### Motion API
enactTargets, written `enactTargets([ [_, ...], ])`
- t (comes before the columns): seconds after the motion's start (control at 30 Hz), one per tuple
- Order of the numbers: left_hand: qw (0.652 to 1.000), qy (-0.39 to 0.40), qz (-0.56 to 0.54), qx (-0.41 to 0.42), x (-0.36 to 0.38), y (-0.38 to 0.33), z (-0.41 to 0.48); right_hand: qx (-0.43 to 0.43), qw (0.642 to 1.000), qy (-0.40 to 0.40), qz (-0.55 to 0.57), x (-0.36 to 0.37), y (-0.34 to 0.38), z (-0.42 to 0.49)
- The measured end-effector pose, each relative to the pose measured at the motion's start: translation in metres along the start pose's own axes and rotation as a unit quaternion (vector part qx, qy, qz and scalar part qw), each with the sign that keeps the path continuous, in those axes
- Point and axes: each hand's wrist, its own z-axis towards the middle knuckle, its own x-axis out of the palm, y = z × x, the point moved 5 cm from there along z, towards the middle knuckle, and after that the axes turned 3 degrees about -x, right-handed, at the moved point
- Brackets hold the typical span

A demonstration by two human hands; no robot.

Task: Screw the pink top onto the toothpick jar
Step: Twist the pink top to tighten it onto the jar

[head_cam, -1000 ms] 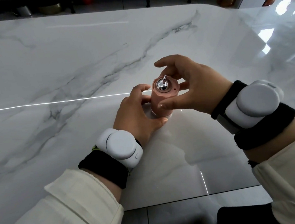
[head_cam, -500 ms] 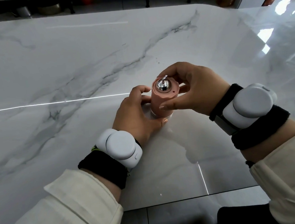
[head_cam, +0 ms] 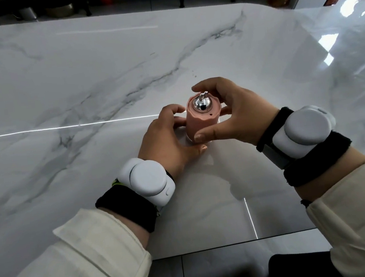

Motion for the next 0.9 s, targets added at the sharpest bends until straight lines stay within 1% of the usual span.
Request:
enactTargets([
  [0.1,1.000,0.003,0.002,-0.003,-0.001,-0.001,0.000,-0.007,0.998,0.039,0.039,-0.002,-0.004,0.001],
  [0.27,1.000,-0.001,0.000,0.000,-0.001,-0.002,-0.001,-0.014,0.994,0.050,0.093,-0.003,-0.009,0.002],
  [0.4,1.000,-0.004,-0.007,0.001,-0.001,-0.001,0.000,-0.006,0.994,0.019,0.105,-0.003,-0.012,0.003],
  [0.53,1.000,-0.007,-0.011,0.000,0.000,0.000,0.000,0.006,0.996,-0.015,0.093,-0.002,-0.012,0.002],
  [0.9,1.000,-0.005,-0.020,0.001,0.001,-0.001,0.000,-0.010,0.995,-0.088,0.042,0.003,-0.006,-0.003],
])
